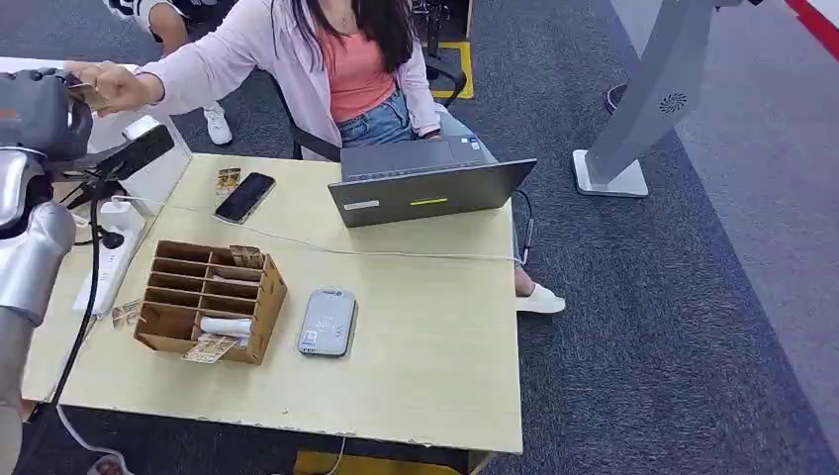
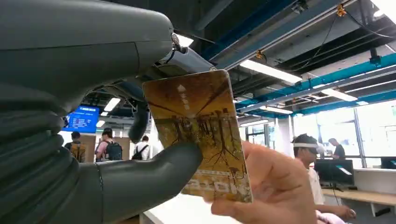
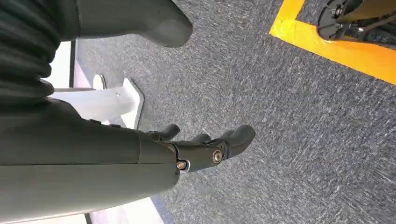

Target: Pass the card to the sensor for recognition and then transmit it.

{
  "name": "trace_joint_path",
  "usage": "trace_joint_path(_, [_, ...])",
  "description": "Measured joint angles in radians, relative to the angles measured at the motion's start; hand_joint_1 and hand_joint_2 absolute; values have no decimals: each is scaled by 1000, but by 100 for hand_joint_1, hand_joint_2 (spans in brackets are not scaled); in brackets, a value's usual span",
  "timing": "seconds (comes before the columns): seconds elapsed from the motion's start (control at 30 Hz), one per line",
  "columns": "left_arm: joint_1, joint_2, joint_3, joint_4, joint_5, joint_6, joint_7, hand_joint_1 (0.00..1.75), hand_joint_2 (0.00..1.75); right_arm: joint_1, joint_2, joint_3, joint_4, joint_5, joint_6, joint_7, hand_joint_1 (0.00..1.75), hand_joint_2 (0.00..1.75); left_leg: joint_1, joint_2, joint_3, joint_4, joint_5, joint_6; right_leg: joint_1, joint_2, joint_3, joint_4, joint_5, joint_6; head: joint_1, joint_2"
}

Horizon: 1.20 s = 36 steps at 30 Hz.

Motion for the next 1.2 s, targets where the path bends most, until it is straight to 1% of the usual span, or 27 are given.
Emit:
trace_joint_path(0.23, [1,0,0,7,7,0,0,175,175,0,0,0,0,6,-1,-2,0,175,0,0,0,0,0,0,0,0,0,0,0,0,0,0])
trace_joint_path(0.33, [6,-2,0,7,26,8,-19,175,175,0,0,0,0,9,-3,-3,0,175,0,0,0,0,0,0,0,0,0,0,0,0,0,0])
trace_joint_path(0.4, [21,-11,0,7,44,27,-40,175,175,0,0,0,0,15,-3,-5,0,175,0,0,0,0,0,0,0,0,0,0,0,0,0,0])
trace_joint_path(0.47, [55,-29,0,0,53,50,-61,175,175,0,0,-2,0,19,-4,-6,0,175,0,-1,0,0,0,0,-1,-1,0,0,0,0,0,0])
trace_joint_path(0.53, [106,-62,-4,-28,54,68,-66,175,175,0,0,-5,0,21,-6,-11,0,175,-1,-2,0,0,0,0,-1,-3,0,0,0,0,0,0])
trace_joint_path(0.6, [170,-98,-20,-70,50,72,-71,175,175,-1,0,-6,0,22,-11,-15,0,175,-1,-3,0,0,0,0,-1,-4,1,-1,0,0,0,0])
trace_joint_path(0.7, [263,-153,-64,-151,40,71,-58,175,175,-1,0,-18,0,26,-13,-19,0,175,-1,-3,-1,0,0,1,-2,-4,1,-1,0,1,2,0])
trace_joint_path(0.77, [301,-176,-81,-181,38,71,-51,175,175,-1,1,-22,0,26,-13,-20,0,175,-2,-1,-1,0,-1,1,-2,-2,0,-1,0,1,3,0])
trace_joint_path(0.87, [321,-193,-89,-211,38,70,-51,175,175,2,1,-25,0,26,-13,-20,0,175,-1,-1,-1,0,-1,1,-1,-2,-1,-1,0,1,2,0])
trace_joint_path(0.97, [330,-197,-96,-231,39,67,-53,175,175,1,1,-28,0,26,-13,-20,0,175,-1,-1,-1,0,-1,1,-1,-2,-1,-1,0,1,2,0])
trace_joint_path(1.03, [349,-209,-107,-250,37,60,-56,175,175,1,1,-30,0,28,-14,-20,0,175,-1,-2,-1,0,0,1,-1,-3,-1,-1,0,1,2,0])
trace_joint_path(1.2, [411,-240,-156,-296,36,30,-47,175,175,1,1,-39,0,34,-15,-21,0,175,-1,-2,-1,0,-1,1,-1,-3,-1,-1,-1,1,3,0])
